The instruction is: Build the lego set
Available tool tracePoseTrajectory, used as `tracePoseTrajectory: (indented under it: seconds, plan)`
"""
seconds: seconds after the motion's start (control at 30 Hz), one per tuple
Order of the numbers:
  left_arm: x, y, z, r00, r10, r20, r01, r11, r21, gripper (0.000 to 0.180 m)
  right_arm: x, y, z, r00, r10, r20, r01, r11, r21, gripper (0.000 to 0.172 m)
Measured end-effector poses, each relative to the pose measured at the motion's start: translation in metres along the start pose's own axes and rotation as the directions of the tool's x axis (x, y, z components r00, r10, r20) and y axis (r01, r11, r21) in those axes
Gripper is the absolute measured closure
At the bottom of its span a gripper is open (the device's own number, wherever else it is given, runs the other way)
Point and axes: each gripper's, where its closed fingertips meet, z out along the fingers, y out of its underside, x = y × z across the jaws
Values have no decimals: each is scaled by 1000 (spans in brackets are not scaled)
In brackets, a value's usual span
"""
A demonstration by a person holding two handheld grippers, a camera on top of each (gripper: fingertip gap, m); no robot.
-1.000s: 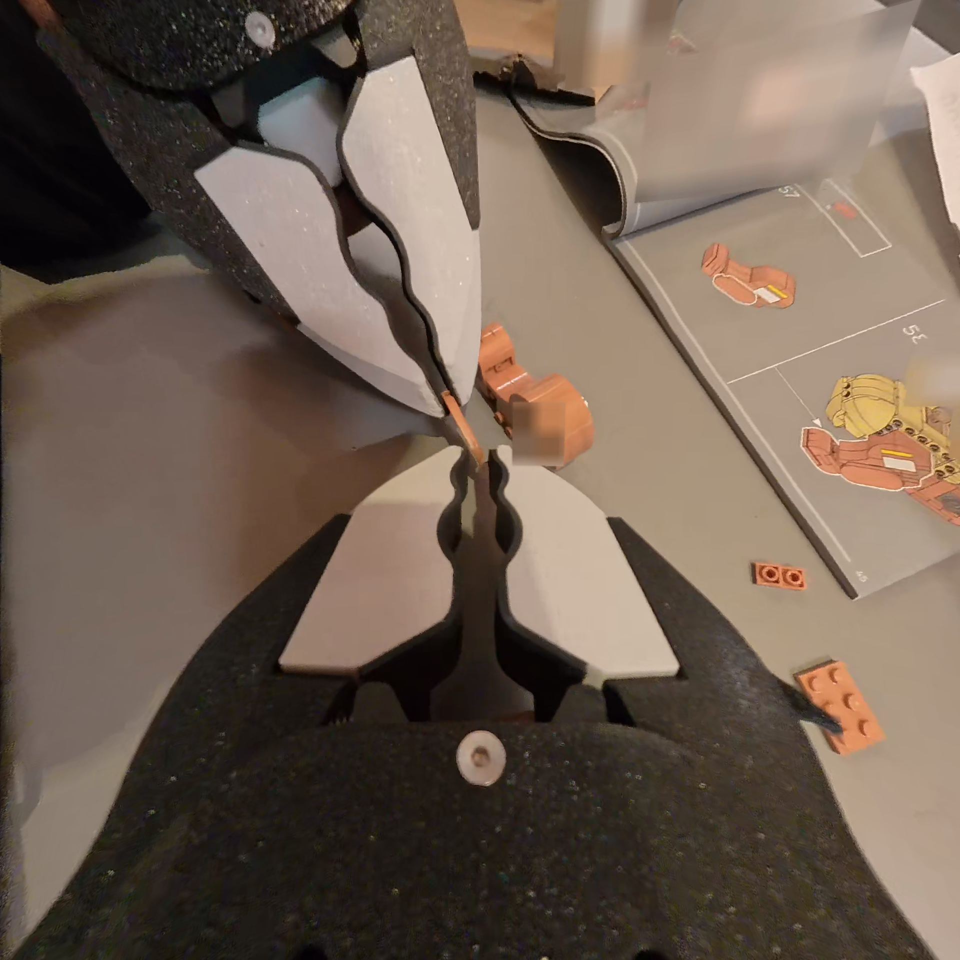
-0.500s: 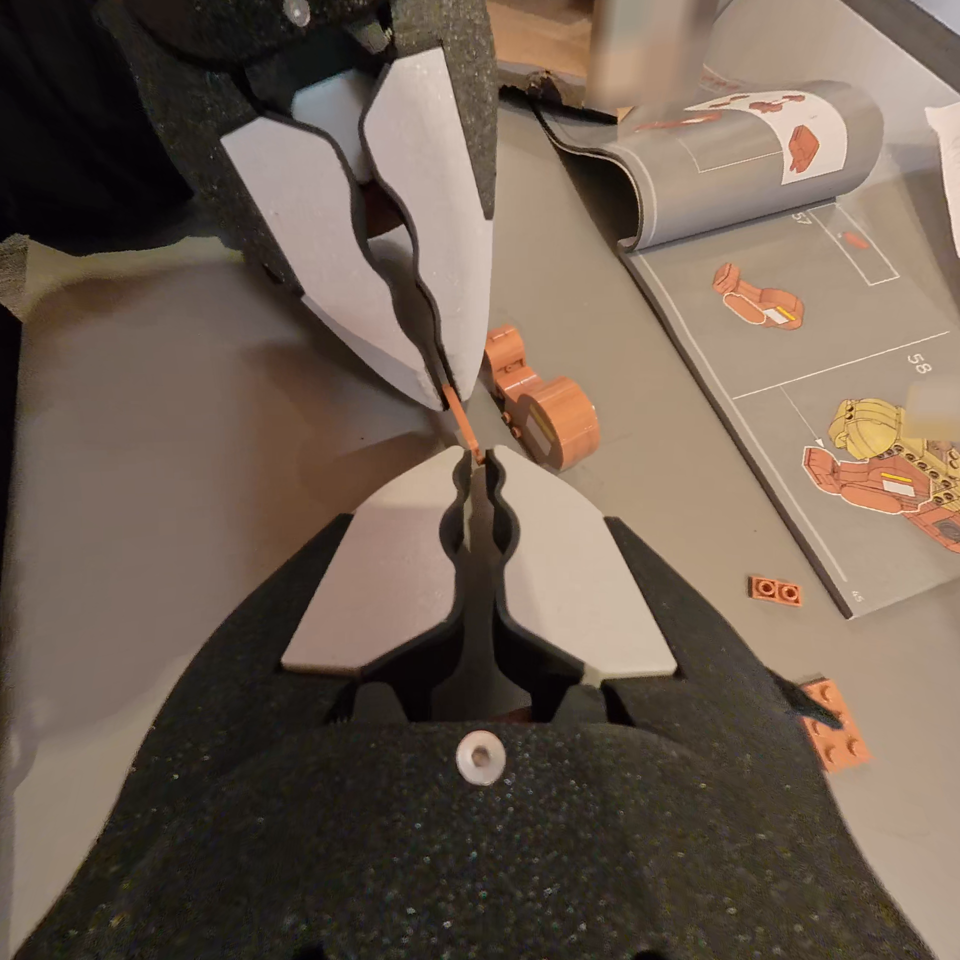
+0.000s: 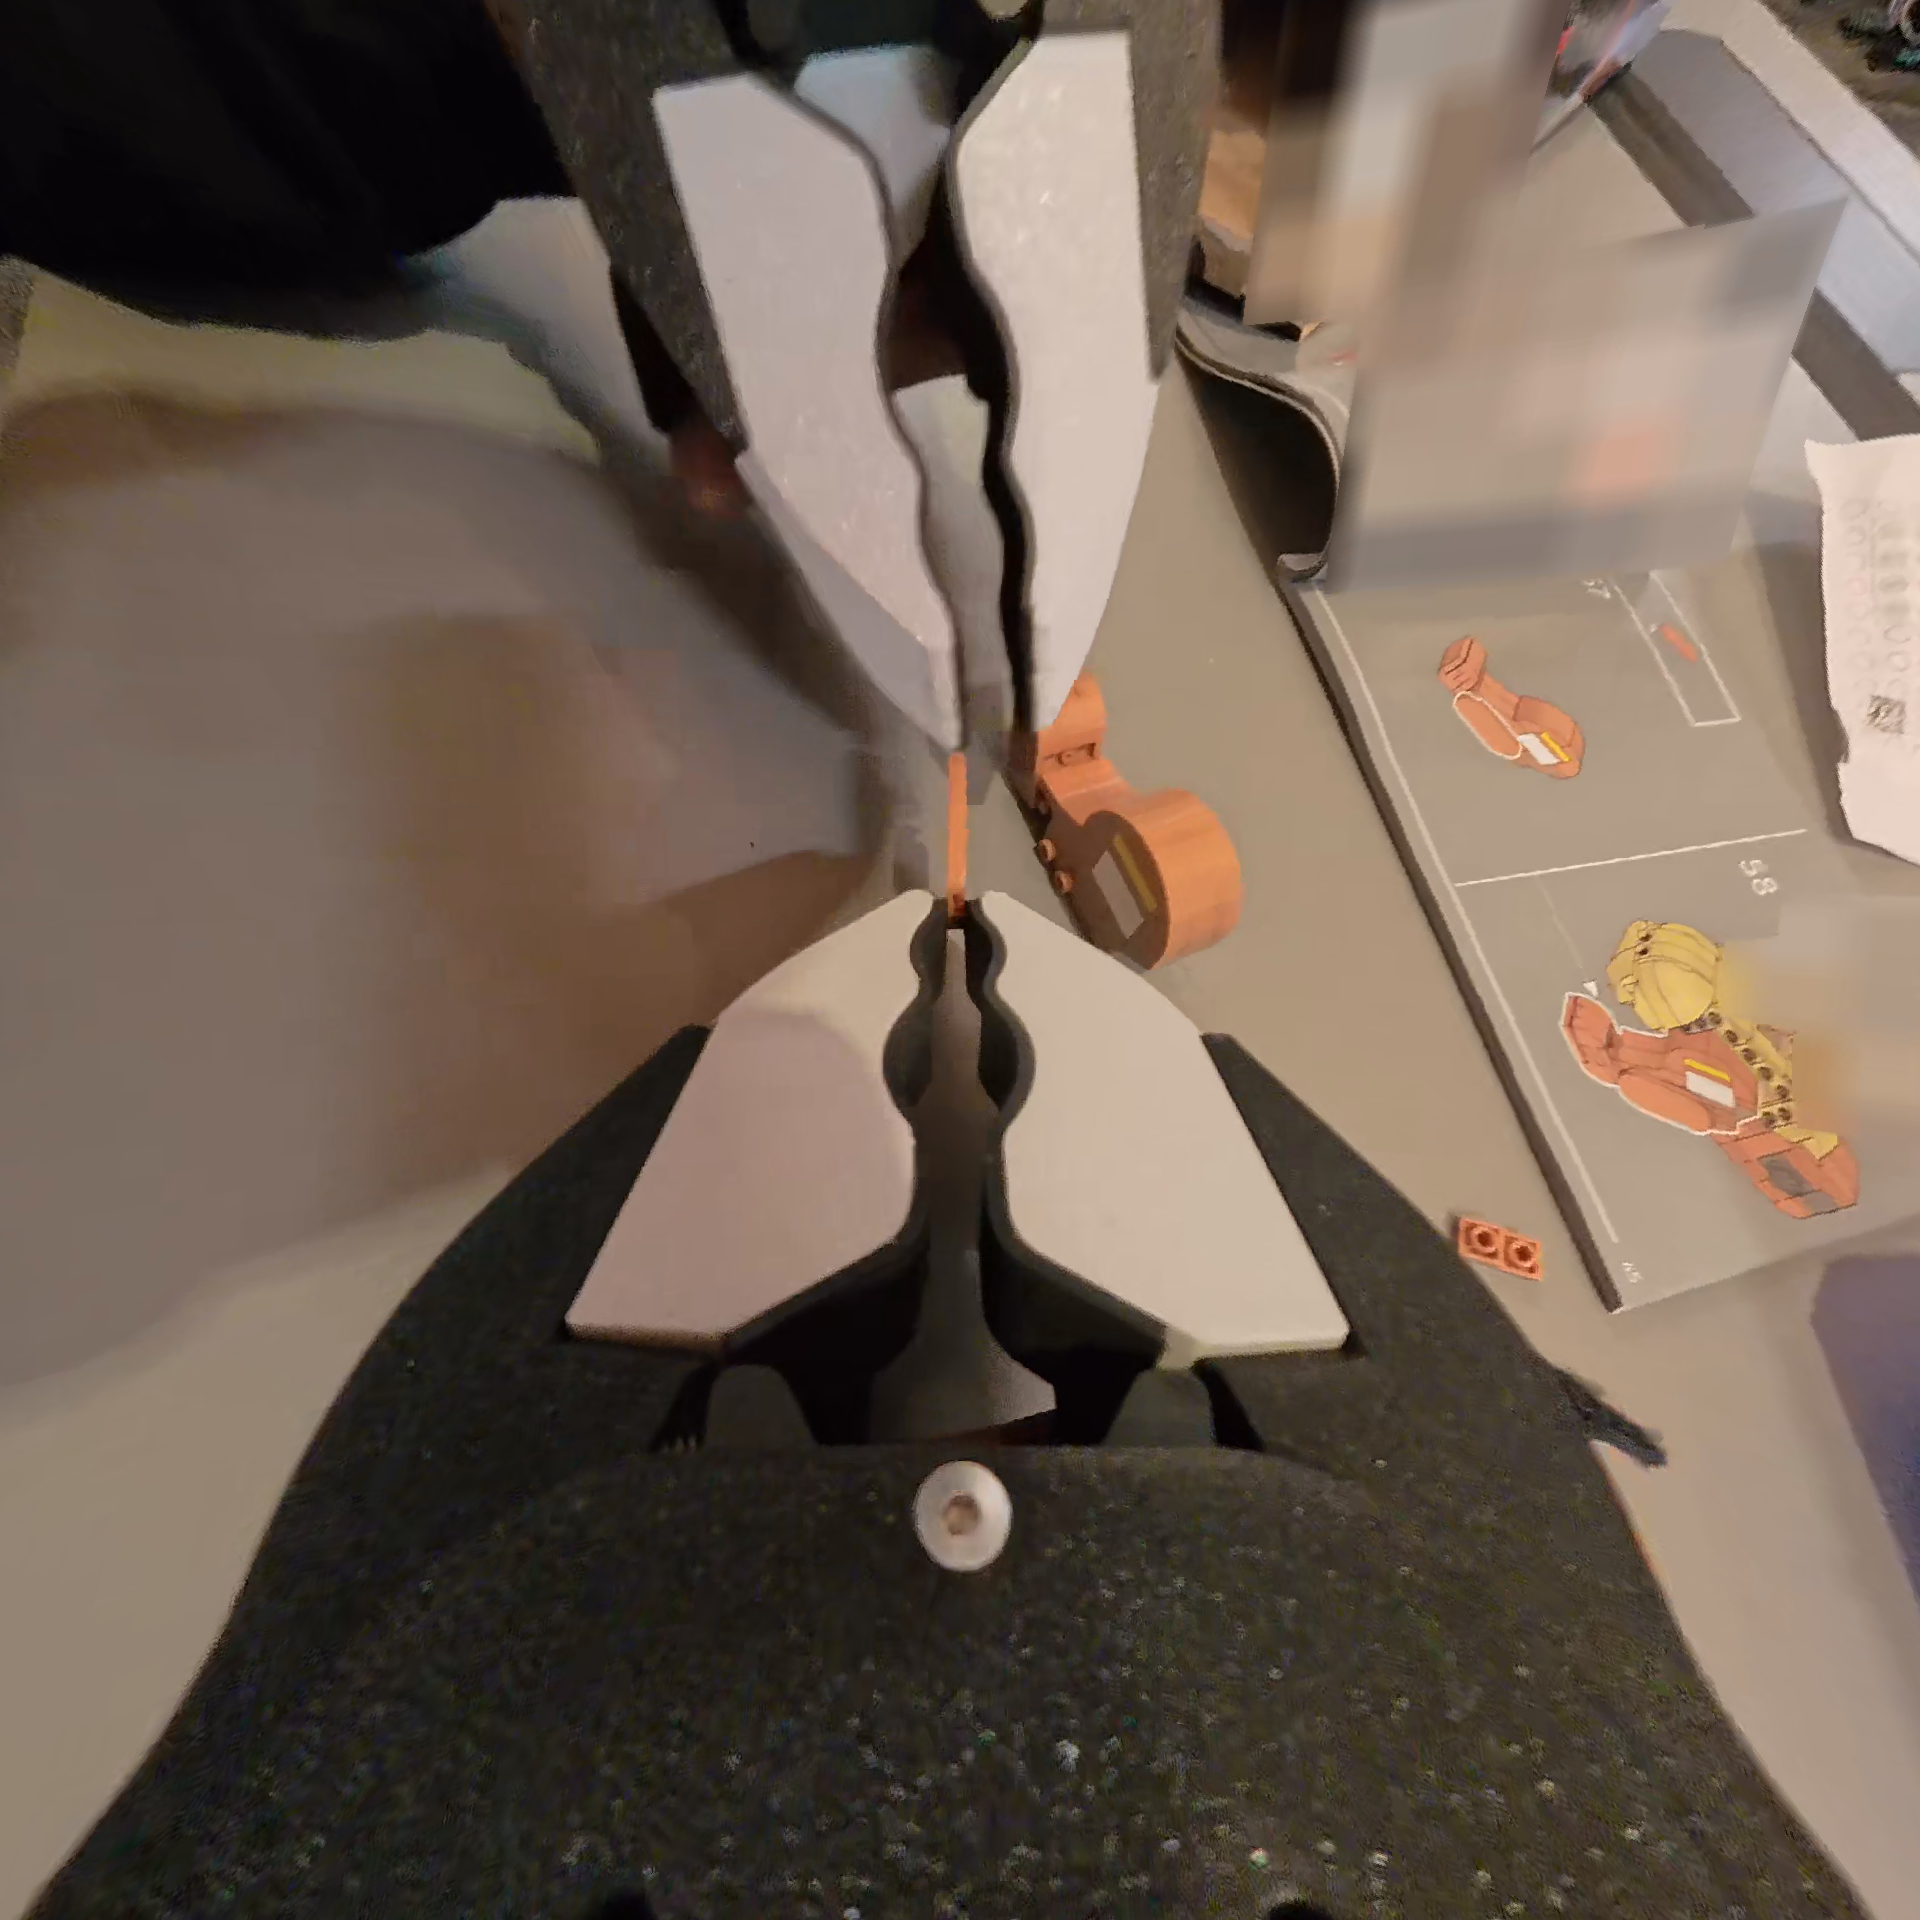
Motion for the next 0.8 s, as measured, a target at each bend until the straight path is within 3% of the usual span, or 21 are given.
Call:
tracePoseTrajectory:
  seconds: [0.2,0.53,0.63,0.73,0.8]
  plan:
    - [-20,10,-11,997,-22,80,23,1000,-12,161,1,4,-1,985,-161,-66,161,987,-18,169]
    - [-19,31,7,995,-60,78,69,990,-121,134,1,6,-1,978,-192,-76,191,981,-29,169]
    - [-19,30,13,995,-67,76,75,990,-119,136,0,6,0,979,-192,-72,190,981,-34,169]
    - [-14,26,17,996,-72,45,76,992,-100,160,0,7,1,979,-194,-68,192,981,-41,169]
    - [-14,25,18,996,-74,39,78,992,-96,162,-1,8,1,979,-195,-64,192,980,-49,169]
